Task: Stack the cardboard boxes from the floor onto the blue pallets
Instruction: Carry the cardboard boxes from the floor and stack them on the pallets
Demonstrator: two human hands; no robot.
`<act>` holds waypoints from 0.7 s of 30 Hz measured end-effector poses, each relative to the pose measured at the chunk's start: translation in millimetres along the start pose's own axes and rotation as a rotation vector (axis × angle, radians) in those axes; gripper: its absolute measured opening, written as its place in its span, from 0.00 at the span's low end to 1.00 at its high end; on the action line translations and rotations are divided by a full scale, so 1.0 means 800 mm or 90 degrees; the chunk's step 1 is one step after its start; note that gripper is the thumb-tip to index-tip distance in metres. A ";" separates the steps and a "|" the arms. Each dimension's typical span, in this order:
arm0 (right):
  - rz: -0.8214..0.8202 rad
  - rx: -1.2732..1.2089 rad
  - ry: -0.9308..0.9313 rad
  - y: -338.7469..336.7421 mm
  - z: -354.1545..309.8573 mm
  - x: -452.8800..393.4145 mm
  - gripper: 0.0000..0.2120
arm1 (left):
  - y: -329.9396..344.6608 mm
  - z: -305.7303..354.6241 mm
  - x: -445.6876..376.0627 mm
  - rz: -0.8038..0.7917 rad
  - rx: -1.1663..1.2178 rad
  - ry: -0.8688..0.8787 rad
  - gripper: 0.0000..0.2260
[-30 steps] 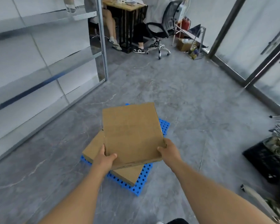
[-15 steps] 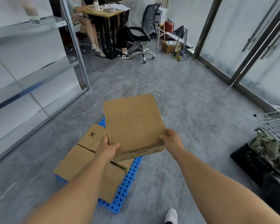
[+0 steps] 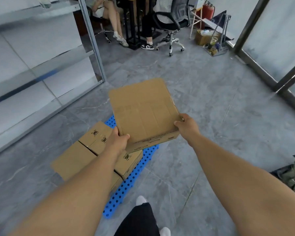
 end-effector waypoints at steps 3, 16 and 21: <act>-0.010 0.015 -0.003 0.004 -0.005 -0.041 0.22 | 0.020 0.009 -0.027 0.017 0.021 -0.024 0.27; -0.129 0.133 -0.025 0.072 -0.022 -0.245 0.21 | 0.107 0.014 -0.173 0.052 0.107 -0.141 0.27; -0.162 0.165 -0.031 0.101 -0.014 -0.309 0.22 | 0.134 0.010 -0.213 0.082 0.112 -0.166 0.27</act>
Point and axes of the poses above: each hand's wrist, its own x-axis away from the middle knuckle, its own y-axis out of the palm, z = x × y, the point moved 3 cm from there along -x, towards the middle knuckle, and after that the axes turned 6 degrees about z, right-handed, at the moved point
